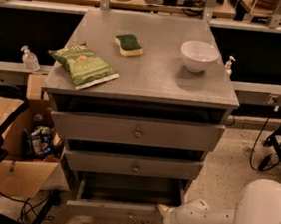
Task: Open bottom drawer
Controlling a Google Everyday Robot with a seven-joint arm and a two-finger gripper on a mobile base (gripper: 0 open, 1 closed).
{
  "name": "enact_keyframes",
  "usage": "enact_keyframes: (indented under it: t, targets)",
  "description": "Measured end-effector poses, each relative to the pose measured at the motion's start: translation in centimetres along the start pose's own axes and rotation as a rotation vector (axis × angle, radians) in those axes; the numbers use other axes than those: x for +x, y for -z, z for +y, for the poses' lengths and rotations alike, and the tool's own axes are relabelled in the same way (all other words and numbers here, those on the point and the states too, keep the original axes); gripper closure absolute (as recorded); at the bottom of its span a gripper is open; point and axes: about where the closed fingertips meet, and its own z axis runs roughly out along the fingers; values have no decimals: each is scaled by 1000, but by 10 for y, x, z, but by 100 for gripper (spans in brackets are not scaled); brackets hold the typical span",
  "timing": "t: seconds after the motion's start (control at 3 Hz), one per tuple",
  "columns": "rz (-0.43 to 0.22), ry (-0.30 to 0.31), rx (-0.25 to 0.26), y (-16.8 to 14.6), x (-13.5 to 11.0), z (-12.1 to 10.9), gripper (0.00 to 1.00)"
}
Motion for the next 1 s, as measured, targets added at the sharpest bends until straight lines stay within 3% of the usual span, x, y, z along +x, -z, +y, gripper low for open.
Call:
enact_keyframes:
  t: [0.33, 1.0]
  targets:
    - [1, 0, -1, 1, 0, 1, 96]
    - [1, 0, -1, 3, -1, 0, 100]
